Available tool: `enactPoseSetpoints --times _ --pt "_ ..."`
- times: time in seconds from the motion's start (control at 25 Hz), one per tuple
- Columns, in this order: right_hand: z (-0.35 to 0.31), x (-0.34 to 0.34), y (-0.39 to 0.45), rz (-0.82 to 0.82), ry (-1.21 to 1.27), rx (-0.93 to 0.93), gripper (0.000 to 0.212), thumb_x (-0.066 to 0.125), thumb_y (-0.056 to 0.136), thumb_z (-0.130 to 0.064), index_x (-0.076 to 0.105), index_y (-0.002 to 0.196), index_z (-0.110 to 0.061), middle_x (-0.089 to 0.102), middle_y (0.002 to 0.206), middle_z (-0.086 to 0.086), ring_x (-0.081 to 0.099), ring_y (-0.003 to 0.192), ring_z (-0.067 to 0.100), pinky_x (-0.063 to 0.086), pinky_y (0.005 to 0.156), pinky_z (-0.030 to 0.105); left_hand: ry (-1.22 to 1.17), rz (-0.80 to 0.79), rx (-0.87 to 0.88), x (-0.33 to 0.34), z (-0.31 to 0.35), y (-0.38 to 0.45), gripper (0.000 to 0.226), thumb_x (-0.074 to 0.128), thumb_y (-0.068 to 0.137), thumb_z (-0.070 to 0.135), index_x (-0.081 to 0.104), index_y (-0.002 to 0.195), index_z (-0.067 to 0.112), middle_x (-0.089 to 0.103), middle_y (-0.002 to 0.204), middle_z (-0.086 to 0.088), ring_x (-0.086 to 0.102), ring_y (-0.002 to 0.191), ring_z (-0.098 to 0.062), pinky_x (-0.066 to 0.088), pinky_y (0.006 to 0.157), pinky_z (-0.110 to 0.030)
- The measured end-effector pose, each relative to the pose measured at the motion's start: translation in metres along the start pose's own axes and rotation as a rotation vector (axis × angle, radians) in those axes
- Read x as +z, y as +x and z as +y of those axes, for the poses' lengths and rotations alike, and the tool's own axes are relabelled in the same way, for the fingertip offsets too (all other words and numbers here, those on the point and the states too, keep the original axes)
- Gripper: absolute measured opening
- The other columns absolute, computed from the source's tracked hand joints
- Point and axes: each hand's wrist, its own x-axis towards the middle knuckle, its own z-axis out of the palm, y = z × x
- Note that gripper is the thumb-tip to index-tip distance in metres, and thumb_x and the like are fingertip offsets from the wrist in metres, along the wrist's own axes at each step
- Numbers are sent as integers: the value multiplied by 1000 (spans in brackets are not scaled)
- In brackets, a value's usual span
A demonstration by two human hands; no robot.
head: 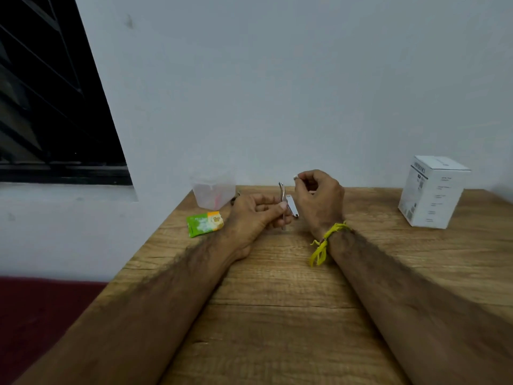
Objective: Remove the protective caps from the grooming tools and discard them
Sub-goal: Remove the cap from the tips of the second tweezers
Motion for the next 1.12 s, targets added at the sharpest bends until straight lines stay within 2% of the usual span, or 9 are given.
enactPoseSetpoints --times 0.16,0.32,0.44,0.56,0.68,0.88,1.04,1.12 --pt "-7 4 -8 43 50 35 3 70 89 -11 73 88 -12 72 80 -3 67 74 8 53 66 18 -136 -64 -26 -7 -2 5 15 65 92 -1 68 106 -1 75 81 -13 74 71 -22 59 63 -23" --pt "-6 -12 -18 -82 63 15 6 70 90 -11 71 90 -16 72 81 -6 68 73 5 53 65 16 -155 -127 -33 -8 -4 13 14 59 96 3 70 105 -1 74 80 -13 74 68 -21 61 64 -23" --pt "-8 -19 -19 -75 126 3 7 70 90 -10 70 89 -17 72 82 -5 72 76 14 59 68 27 -123 -153 -54 -7 -5 14 16 58 97 1 69 108 -5 73 82 -13 74 68 -21 61 64 -23" --pt "-10 -11 -20 -89 91 -82 1 71 89 -9 72 89 -10 72 81 -2 70 73 11 57 64 25 -51 -161 -57 -4 -5 10 17 60 96 1 70 110 -4 74 87 -14 74 67 -20 59 59 -22" --pt "-9 -10 -21 -117 76 -164 4 71 88 -10 72 91 -7 71 85 0 69 75 10 57 66 26 -27 -155 -56 -3 -4 8 17 60 96 1 69 109 -2 76 82 -9 72 60 -14 59 59 -21" --pt "-8 -11 -21 -89 53 -268 2 71 87 -7 70 88 -8 69 84 1 65 75 11 55 68 24 -41 -143 -45 -4 -4 9 16 60 96 3 71 107 1 76 82 -9 74 68 -16 61 65 -23" --pt "-5 -10 -22 -150 -4 -374 8 71 84 -1 70 87 -8 67 81 -1 62 72 6 50 67 14 -37 -152 -34 -7 -6 11 16 60 96 3 72 105 2 76 83 -6 72 70 -12 60 64 -21" --pt "-4 -10 -22 -158 -4 -365 8 71 84 0 70 86 -8 67 81 -2 62 72 6 51 67 16 -36 -158 -44 -7 -7 11 16 60 95 3 73 104 2 76 80 -5 72 69 -12 59 62 -20"
